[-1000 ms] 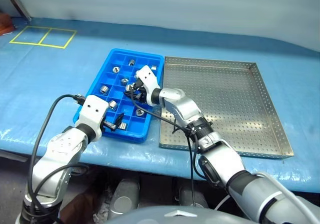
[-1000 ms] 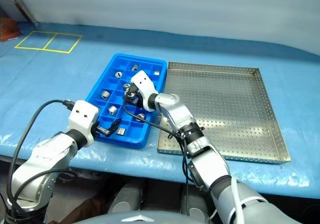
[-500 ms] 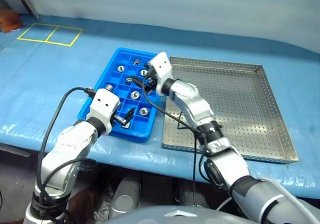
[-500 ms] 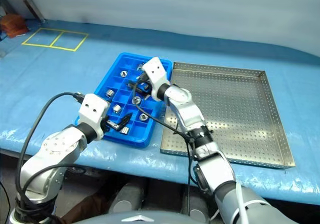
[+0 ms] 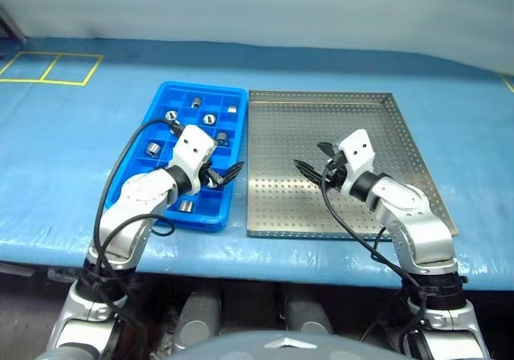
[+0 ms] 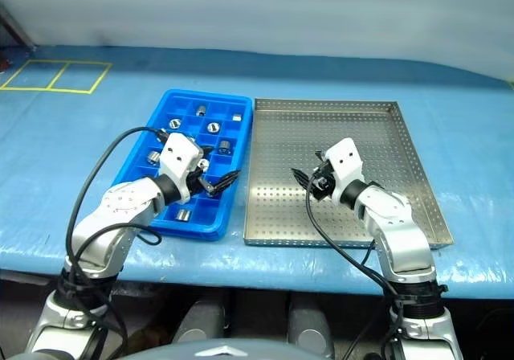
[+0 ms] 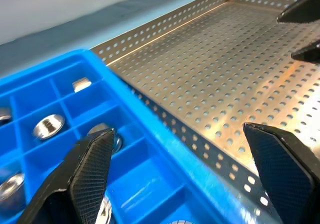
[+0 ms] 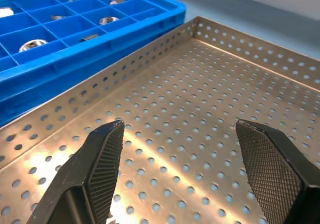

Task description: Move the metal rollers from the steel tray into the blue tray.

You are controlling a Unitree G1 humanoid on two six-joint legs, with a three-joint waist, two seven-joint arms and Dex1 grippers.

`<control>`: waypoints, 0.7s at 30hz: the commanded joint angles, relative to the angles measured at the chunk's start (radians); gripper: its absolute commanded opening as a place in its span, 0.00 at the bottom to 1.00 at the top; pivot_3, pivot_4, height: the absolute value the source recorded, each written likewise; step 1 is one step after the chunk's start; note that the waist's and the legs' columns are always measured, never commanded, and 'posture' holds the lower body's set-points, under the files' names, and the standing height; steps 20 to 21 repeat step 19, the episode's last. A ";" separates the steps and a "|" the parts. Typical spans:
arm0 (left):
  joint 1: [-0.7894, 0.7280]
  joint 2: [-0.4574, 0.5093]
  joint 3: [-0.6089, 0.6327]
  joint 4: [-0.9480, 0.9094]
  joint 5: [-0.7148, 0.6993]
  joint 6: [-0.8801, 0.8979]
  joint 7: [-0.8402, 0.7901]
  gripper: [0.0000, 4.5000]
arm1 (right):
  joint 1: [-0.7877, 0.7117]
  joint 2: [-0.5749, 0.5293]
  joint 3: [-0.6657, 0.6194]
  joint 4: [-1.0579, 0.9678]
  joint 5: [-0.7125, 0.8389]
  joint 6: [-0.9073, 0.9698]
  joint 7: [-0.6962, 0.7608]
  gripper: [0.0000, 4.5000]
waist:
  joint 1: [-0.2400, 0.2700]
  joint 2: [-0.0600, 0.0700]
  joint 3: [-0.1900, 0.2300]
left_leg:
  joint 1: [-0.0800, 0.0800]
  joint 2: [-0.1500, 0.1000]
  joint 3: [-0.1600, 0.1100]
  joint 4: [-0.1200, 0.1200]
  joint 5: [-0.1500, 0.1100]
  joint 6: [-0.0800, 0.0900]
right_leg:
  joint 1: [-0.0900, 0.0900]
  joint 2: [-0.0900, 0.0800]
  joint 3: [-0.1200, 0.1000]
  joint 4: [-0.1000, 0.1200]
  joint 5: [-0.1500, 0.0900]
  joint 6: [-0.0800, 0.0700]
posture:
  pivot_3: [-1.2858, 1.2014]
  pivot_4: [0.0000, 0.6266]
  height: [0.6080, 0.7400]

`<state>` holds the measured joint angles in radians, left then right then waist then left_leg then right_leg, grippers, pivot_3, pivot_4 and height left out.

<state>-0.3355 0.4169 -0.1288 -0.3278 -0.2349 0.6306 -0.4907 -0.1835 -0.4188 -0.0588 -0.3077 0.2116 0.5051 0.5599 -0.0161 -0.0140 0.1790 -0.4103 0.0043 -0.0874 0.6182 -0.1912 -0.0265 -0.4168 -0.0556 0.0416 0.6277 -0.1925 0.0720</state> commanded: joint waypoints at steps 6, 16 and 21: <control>-0.064 -0.022 -0.018 0.095 0.021 -0.081 -0.049 1.00 | 0.027 -0.041 -0.064 -0.040 0.082 -0.005 0.026 0.83 | -0.012 0.000 0.000 | -0.001 0.000 0.000 0.002 -0.001 0.002 | 0.001 0.000 0.001 0.000 0.001 0.001 | 0.52 0.24 1.00; -0.048 -0.031 -0.015 0.107 0.025 -0.066 -0.045 1.00 | 0.002 -0.061 -0.007 -0.003 0.025 -0.029 -0.014 1.00 | -0.012 0.000 0.000 | -0.001 0.000 0.001 0.004 -0.001 0.002 | 0.001 0.000 0.002 0.000 0.001 0.002 | 0.52 0.24 1.00; -0.037 -0.034 -0.012 0.099 0.022 -0.055 -0.041 1.00 | 0.000 -0.057 0.006 -0.003 0.015 -0.032 -0.023 1.00 | -0.011 0.000 0.000 | -0.001 0.000 0.001 0.003 -0.001 0.002 | 0.001 0.000 0.002 0.000 0.001 0.002 | 0.52 0.24 1.00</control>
